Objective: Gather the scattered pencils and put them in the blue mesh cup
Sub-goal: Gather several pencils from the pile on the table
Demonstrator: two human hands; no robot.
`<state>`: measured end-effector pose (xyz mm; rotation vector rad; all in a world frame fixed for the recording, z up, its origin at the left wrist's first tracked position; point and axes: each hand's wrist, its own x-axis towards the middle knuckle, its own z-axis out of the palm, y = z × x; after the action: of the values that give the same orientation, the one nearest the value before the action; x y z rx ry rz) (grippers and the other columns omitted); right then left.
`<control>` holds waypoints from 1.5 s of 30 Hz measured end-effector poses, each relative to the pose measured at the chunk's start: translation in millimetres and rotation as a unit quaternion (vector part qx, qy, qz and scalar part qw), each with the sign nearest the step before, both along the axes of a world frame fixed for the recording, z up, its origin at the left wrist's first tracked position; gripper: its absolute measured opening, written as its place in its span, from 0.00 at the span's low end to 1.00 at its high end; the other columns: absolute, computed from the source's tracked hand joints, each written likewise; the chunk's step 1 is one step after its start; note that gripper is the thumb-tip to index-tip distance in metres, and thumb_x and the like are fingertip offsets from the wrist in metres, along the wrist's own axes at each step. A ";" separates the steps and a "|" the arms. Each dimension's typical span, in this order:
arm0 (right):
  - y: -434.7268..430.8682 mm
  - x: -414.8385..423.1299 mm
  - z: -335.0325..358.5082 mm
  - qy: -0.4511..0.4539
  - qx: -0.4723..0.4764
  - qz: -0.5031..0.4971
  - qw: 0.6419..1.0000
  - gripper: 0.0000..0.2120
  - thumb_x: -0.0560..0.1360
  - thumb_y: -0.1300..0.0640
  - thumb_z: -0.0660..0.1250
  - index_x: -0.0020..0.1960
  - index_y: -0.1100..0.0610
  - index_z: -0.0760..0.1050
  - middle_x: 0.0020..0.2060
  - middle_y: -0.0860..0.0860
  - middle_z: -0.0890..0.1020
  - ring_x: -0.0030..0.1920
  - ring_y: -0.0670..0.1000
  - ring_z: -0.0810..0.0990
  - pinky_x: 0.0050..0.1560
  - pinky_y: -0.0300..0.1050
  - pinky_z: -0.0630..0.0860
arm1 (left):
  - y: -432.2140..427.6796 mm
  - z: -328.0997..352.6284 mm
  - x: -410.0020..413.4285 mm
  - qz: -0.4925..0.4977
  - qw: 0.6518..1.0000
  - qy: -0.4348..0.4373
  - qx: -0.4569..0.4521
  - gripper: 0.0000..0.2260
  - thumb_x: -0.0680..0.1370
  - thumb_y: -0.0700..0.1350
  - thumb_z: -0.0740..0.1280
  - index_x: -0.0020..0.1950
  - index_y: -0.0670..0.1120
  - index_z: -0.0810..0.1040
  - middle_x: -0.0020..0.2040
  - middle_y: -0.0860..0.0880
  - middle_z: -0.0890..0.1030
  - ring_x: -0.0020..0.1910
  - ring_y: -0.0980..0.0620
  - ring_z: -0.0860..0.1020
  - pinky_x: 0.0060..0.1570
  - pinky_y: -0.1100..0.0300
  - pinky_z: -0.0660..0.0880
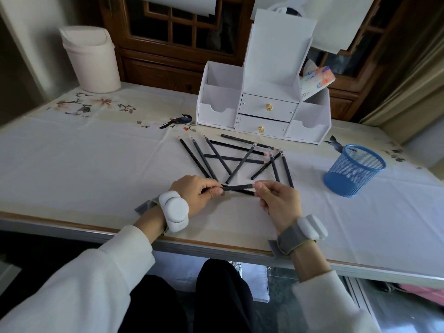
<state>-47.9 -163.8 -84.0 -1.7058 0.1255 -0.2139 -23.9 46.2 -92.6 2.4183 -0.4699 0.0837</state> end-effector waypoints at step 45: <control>-50.8 -2.5 36.8 0.028 -0.309 -0.046 0.950 0.04 0.76 0.59 0.64 0.46 0.56 0.78 0.42 0.52 0.78 0.38 0.50 0.72 0.41 0.43 0.67 | -6.3 6.5 -3.4 0.115 0.990 -0.033 -0.079 0.17 0.71 0.55 0.68 0.31 0.54 0.63 0.26 0.55 0.71 0.25 0.56 0.70 0.30 0.61 0.69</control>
<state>-50.5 -214.6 -47.3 -2.3352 0.1945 -0.2952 -27.2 40.0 -86.1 2.3093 -0.2038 0.2903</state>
